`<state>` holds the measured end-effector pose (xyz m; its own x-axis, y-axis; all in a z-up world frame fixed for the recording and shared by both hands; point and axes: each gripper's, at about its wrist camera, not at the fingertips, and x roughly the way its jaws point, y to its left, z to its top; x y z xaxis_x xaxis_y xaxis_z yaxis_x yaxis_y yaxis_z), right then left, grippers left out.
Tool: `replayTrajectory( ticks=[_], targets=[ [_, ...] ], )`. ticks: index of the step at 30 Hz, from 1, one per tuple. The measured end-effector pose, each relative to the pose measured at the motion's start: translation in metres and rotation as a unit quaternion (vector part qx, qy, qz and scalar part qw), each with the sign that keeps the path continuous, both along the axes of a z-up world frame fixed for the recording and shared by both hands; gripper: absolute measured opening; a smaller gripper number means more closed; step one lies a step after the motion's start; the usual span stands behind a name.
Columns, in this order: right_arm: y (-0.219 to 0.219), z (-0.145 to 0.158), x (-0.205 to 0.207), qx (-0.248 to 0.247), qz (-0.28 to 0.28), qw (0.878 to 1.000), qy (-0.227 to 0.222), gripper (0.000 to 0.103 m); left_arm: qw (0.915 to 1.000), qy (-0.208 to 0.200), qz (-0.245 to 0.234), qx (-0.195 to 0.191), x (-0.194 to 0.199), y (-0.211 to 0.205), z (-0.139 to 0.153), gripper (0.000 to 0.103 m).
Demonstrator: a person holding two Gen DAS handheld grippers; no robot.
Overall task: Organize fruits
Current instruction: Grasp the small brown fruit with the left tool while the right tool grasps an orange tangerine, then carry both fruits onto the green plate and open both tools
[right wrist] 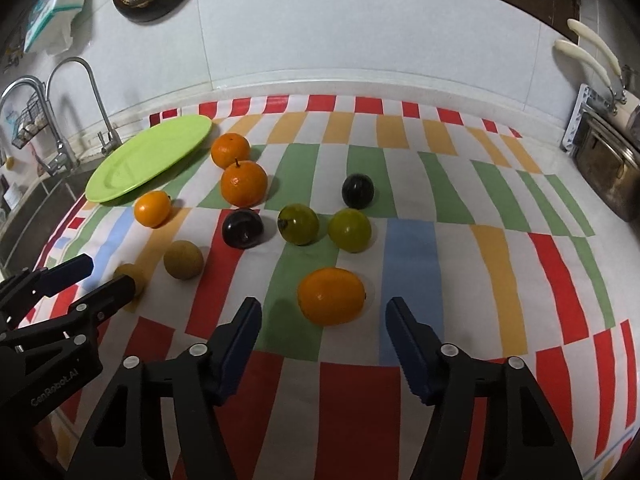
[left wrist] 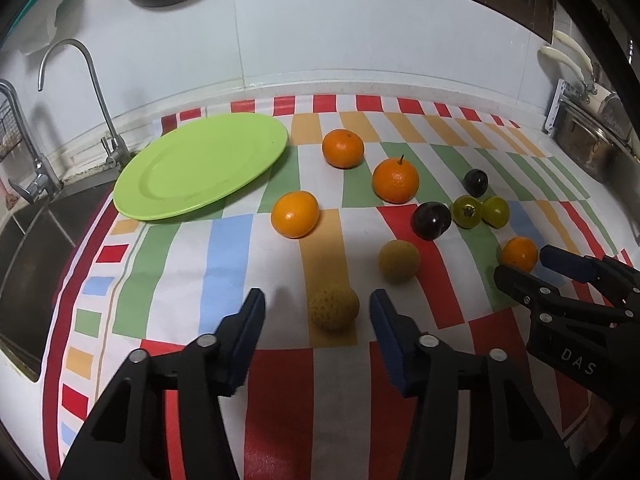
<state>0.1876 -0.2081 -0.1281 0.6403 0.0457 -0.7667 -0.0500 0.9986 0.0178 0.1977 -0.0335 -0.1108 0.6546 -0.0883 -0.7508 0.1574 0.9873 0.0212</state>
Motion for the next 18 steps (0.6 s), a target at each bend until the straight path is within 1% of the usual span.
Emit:
replayTrajectory(
  ticks=[2,4,6,8,9,14,18],
  targets=[
    [-0.001,-0.002,0.003,0.001,-0.001,1.000,0.003,0.058,1.0000,0.004,-0.004,-0.001,0.002,-0.001,-0.002,0.045],
    [-0.003,-0.003,0.005,0.003,-0.002,1.000,0.005,0.055,0.9999,0.009,-0.009,-0.002,0.003,-0.003,-0.004,0.041],
    [-0.004,-0.005,0.007,0.008,-0.001,1.000,0.010,0.049,0.9998,0.014,-0.012,-0.007,0.004,-0.002,-0.005,0.035],
    [-0.006,-0.006,0.008,0.011,-0.003,1.000,0.014,0.040,0.9996,0.019,-0.015,-0.013,0.005,-0.003,-0.007,0.031],
    [-0.006,-0.006,0.008,0.012,-0.002,1.000,0.015,0.038,0.9995,0.022,-0.017,-0.016,0.006,-0.003,-0.008,0.030],
    [-0.006,-0.005,0.007,0.009,0.004,1.000,0.013,0.038,0.9993,0.025,-0.018,-0.021,0.008,-0.002,-0.010,0.028],
    [-0.001,0.001,0.004,0.010,0.013,1.000,0.006,0.038,0.9993,0.018,-0.022,-0.024,0.004,-0.001,-0.006,0.028]
  ],
)
